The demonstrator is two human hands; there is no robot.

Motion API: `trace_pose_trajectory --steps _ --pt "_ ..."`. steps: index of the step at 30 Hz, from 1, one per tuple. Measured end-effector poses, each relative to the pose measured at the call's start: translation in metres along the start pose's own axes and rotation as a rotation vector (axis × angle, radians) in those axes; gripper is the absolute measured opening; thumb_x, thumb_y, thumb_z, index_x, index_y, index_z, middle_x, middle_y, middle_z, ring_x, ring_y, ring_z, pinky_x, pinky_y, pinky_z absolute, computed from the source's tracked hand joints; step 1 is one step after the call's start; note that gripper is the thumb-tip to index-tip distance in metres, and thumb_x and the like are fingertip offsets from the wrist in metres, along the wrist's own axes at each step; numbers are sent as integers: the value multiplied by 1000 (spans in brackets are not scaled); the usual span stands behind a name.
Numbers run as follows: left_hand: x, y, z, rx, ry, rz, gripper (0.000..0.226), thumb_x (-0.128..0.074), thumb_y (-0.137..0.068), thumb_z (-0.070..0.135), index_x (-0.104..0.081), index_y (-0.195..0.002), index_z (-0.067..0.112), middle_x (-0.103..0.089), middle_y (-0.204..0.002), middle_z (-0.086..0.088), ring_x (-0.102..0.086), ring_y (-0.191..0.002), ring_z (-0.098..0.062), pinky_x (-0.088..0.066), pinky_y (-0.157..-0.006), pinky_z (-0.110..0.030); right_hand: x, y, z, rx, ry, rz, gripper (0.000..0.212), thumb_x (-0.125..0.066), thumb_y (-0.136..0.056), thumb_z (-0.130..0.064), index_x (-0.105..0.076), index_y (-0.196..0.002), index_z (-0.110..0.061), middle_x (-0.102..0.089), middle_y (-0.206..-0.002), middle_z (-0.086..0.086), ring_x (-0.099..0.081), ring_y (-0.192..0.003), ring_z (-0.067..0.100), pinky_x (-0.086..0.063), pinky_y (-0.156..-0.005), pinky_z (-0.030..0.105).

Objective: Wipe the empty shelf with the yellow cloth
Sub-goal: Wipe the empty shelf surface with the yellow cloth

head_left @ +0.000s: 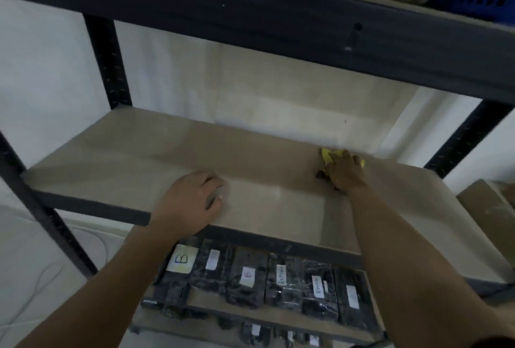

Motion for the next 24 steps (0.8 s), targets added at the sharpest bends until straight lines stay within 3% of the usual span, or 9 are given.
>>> trace_pose_trajectory --steps 4,8,11,13,16,18,20,22,24 --pt "-5 0 -5 14 -6 6 50 -32 -86 42 -51 -128 23 -51 -131 2 -45 -120 -18 -34 -104 -33 -1 -36 -46 179 55 -16 45 -41 -94 -27 -36 -139 -23 -30 -149 14 -28 -135 37 -20 -114 50" --pt "-5 -1 -6 19 9 -14 50 -31 -86 43 -49 -129 26 -50 -132 4 -44 -120 -16 -33 -103 -32 -9 -33 -106 445 -50 8 49 -45 -96 -24 -35 -143 -17 -29 -153 11 -26 -140 28 -10 -116 38" --pt "-5 0 -7 24 12 -34 50 -32 -87 43 -47 -131 26 -48 -134 4 -41 -123 -16 -29 -105 -31 -14 -2 -117 622 -253 -45 40 -52 -94 -23 -50 -134 -19 -39 -149 5 -33 -138 20 -18 -113 25" --pt "-6 1 -7 24 -9 -35 46 -36 -90 40 -46 -132 26 -46 -136 5 -39 -126 -14 -27 -107 -30 -11 23 -108 688 -482 -197 30 -53 -93 -16 -62 -122 -19 -52 -139 -5 -44 -130 6 -29 -109 18" --pt "-8 -1 -7 18 -26 -34 44 -38 -91 39 -44 -134 26 -44 -138 5 -37 -127 -13 -26 -108 -30 10 39 -88 636 -728 -327 38 -54 -90 -7 -69 -105 -38 -62 -113 -27 -54 -96 -23 -38 -82 -3" --pt "-7 -1 -8 14 -30 -43 46 -37 -91 39 -43 -134 26 -43 -139 5 -37 -127 -14 -26 -109 -30 23 21 -78 465 -873 -196 36 -55 -89 -6 -69 -105 -35 -70 -100 -11 -61 -70 -16 -44 -62 1" --pt "-8 -1 -8 8 -34 -40 46 -36 -91 40 -43 -135 26 -43 -139 5 -36 -127 -13 -26 -109 -30 27 -3 -74 276 -931 -85 29 -54 -91 -11 -65 -117 -18 -70 -85 3 -67 -60 3 -48 -50 12" --pt "-8 -1 -9 2 -25 -34 46 -36 -91 39 -43 -134 26 -44 -138 4 -37 -127 -13 -26 -109 -31 20 -26 -79 215 -713 -68 34 -51 -94 -16 -57 -127 -13 -68 -104 10 -70 -85 22 -52 -67 21" --pt "-8 -2 -9 0 -23 -27 46 -37 -91 39 -44 -134 25 -44 -138 4 -38 -126 -14 -27 -108 -31 7 -40 -86 290 -332 -51 43 -50 -93 -18 -48 -136 -15 -48 -142 8 -49 -126 26 -40 -100 28"
Point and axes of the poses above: each hand's wrist, its own y-axis away from the middle knuckle, its own x-axis out of the back of the hand, z = x × y, the point moved 1 cm from there along -y, towards the middle knuckle
